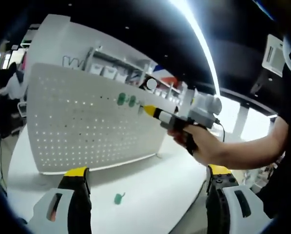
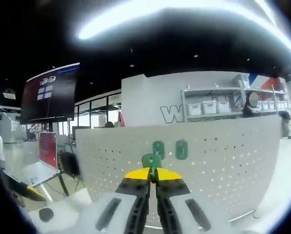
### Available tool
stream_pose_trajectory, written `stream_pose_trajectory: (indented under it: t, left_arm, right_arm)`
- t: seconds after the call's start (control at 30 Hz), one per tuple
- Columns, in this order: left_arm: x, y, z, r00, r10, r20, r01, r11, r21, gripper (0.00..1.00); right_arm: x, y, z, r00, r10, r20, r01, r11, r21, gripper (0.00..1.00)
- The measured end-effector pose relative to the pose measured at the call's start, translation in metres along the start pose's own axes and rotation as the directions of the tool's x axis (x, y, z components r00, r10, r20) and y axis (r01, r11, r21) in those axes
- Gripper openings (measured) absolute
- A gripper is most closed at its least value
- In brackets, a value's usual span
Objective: Insert the hook assembly into the mounting plate slot until the hook locks in place.
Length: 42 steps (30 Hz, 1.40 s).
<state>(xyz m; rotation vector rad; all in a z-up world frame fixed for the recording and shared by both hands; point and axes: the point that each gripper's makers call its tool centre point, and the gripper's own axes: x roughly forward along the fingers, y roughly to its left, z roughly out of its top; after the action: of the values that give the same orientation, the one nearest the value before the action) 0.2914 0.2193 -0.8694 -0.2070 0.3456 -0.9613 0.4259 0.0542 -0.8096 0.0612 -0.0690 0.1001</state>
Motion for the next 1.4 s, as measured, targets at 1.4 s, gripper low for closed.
stream_pose_trajectory:
  t: [1.4]
  left_arm:
    - [0.009,0.018,-0.019,0.998,0.023,-0.066,-0.028,0.998,-0.065,0.96]
  right_arm:
    - [0.050,-0.096,0.016,0.975,-0.203,0.090,0.199,0.979,0.050,0.00]
